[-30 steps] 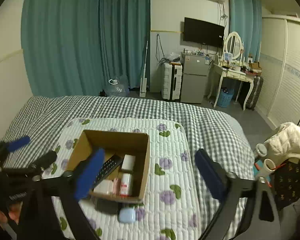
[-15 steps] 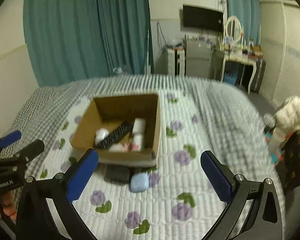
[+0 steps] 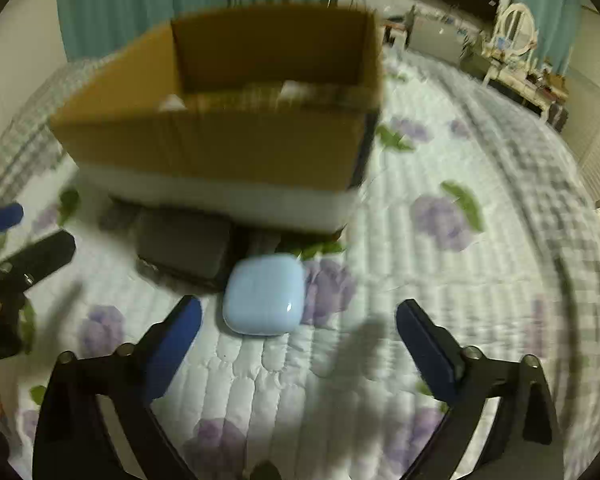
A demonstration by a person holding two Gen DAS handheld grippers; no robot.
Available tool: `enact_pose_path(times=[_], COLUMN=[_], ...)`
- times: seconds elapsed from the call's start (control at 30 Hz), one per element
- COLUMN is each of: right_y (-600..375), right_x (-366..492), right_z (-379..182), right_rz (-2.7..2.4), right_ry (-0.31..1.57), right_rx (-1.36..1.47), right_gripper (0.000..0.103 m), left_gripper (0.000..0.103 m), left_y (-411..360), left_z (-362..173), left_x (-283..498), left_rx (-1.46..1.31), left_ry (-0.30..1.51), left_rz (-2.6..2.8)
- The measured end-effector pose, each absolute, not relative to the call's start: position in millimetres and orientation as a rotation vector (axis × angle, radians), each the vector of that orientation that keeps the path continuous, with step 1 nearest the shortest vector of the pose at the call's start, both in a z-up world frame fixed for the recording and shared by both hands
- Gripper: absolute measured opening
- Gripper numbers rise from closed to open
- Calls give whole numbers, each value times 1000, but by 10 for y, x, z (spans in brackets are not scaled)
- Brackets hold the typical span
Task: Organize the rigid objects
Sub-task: 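Grasp the light blue earbud case with the right gripper, then grasp the black power bank with the left gripper while the right gripper holds the case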
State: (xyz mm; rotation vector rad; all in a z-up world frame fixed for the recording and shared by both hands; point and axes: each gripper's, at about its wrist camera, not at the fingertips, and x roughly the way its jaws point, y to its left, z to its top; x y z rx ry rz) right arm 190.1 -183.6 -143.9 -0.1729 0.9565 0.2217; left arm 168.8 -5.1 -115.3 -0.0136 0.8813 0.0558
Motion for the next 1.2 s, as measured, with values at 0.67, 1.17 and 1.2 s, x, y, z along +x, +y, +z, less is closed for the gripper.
enact_pose_path(times=[0.67,1.17,1.2], right_y=[-2488,-2654,-2644], right_x=[1871,2000,2009], right_z=[-1283,-1275,-1280], right_rz=[110,102,103], right_ry=[870,870,869], right_rx=[-34,46,36], right_gripper=[47,47,47], left_gripper=[103,86,77], left_y=[-680,-994,-1005], left_z=[-1335,-1471,-1502], left_x=[1812,2174,2199], left_rx=[-25,-43,-41], left_ry=[917,913,924], left_rz=[-37,-15,-15])
